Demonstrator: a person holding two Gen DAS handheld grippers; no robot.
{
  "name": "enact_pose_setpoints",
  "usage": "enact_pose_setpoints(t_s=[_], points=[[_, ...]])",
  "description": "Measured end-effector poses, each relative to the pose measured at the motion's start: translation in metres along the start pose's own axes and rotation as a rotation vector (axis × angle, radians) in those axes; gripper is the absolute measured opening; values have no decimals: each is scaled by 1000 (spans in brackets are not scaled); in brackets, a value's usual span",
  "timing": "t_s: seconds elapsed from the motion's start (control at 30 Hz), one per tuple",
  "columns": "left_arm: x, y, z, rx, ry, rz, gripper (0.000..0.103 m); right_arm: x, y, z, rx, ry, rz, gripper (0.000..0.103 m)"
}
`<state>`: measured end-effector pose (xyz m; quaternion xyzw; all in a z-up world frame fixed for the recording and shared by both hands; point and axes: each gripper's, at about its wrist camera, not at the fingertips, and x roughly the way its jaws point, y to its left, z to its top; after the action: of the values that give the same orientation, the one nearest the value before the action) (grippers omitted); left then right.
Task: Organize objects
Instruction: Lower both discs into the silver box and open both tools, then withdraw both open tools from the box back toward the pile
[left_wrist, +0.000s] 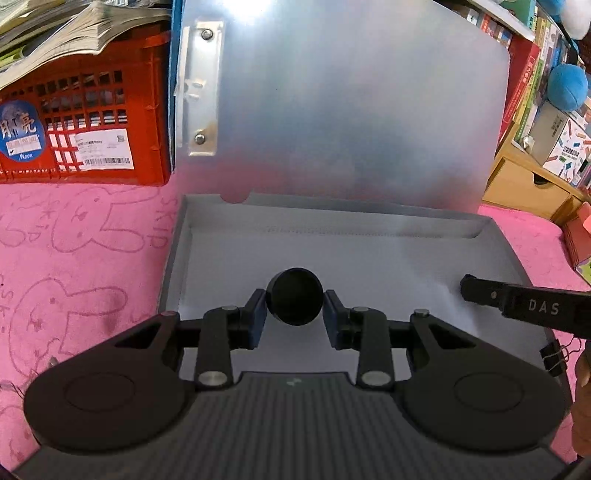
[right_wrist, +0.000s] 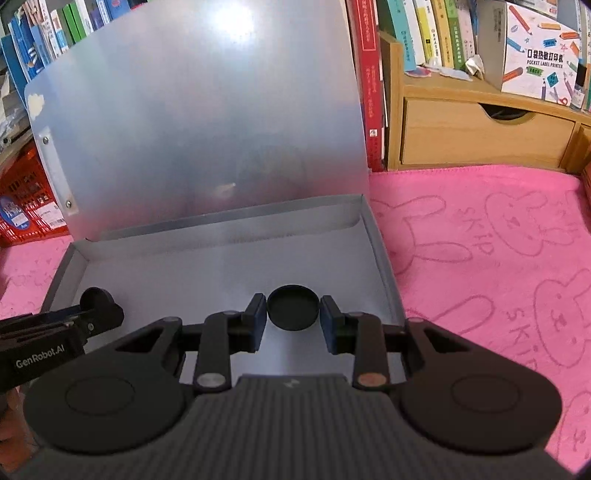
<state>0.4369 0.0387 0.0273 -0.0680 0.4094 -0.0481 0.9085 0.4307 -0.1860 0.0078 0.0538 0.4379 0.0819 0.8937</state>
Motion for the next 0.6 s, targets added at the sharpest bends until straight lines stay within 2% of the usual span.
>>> enact_pose_setpoints(t_s=[0.13,0.17,0.27,0.43,0.6], points=[[1,-1,-3,20,-11,3,38,2,3,-2,-12,-2,-4,39],[1,-1,-3,26,-12,4,38,2,2,-2,-12,-3,0,53],[-2,0,-5,18,-13,5,40,-1,1,-2,10,-12,3,63],[-16,-4,-7,34,-42,24,57,-17,1,-3,16,-28,18,67],[-40,-9,-7,49,-75,33,67,-46,4,-4,5,-71,23,70]])
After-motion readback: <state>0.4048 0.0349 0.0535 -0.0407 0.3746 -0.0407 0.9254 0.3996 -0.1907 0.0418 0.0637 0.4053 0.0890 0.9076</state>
